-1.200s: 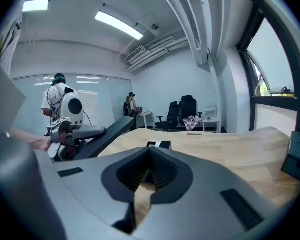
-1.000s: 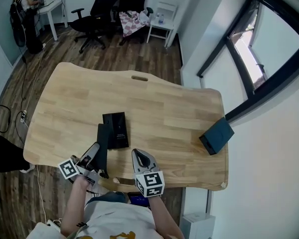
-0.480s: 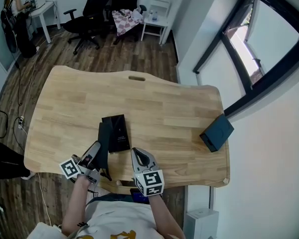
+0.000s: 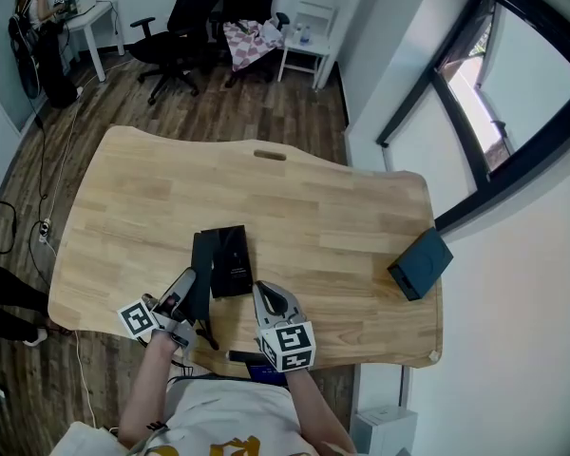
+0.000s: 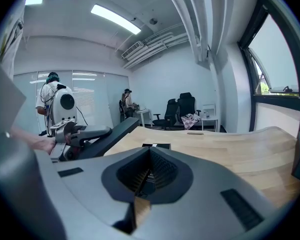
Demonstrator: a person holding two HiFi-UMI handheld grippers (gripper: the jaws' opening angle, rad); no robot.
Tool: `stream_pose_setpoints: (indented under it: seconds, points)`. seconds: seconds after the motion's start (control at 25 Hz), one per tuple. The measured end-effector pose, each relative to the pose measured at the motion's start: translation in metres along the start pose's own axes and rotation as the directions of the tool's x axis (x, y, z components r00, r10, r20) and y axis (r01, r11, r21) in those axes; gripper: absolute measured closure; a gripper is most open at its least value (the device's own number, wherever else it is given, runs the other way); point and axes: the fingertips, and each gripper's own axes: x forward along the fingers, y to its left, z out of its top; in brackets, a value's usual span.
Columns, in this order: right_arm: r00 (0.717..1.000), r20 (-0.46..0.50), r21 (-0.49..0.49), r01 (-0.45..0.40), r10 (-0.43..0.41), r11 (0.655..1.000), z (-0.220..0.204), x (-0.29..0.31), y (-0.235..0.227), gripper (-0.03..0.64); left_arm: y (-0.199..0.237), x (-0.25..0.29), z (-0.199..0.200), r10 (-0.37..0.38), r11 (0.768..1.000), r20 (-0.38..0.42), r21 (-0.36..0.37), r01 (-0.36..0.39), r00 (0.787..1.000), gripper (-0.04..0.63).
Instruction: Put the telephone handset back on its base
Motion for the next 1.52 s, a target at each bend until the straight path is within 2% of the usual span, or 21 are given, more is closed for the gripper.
stream_pose_setpoints:
  seconds: [0.4,0.84,1.52]
  points:
    - [0.999,-0.040,-0.032,-0.027,0.026,0.999,-0.005,0.021,-0.003,0.611,0.028,0.001,0.006,0.050,0.999,0.007,-0.015,-0.049,0.999,0.520]
    - [0.996,-0.084,0.000,0.006,-0.006,1.000,-0.025,0.025,-0.026,0.611,0.055,0.007,0.004,0.069,0.996,0.028,-0.050,-0.067,0.997,0.520]
    - [0.989,-0.145,0.002,-0.005,0.005,1.000,-0.048,0.044,-0.043,0.611,0.095,0.010,0.002,0.151,0.986,0.046,-0.078,-0.147,0.987,0.520]
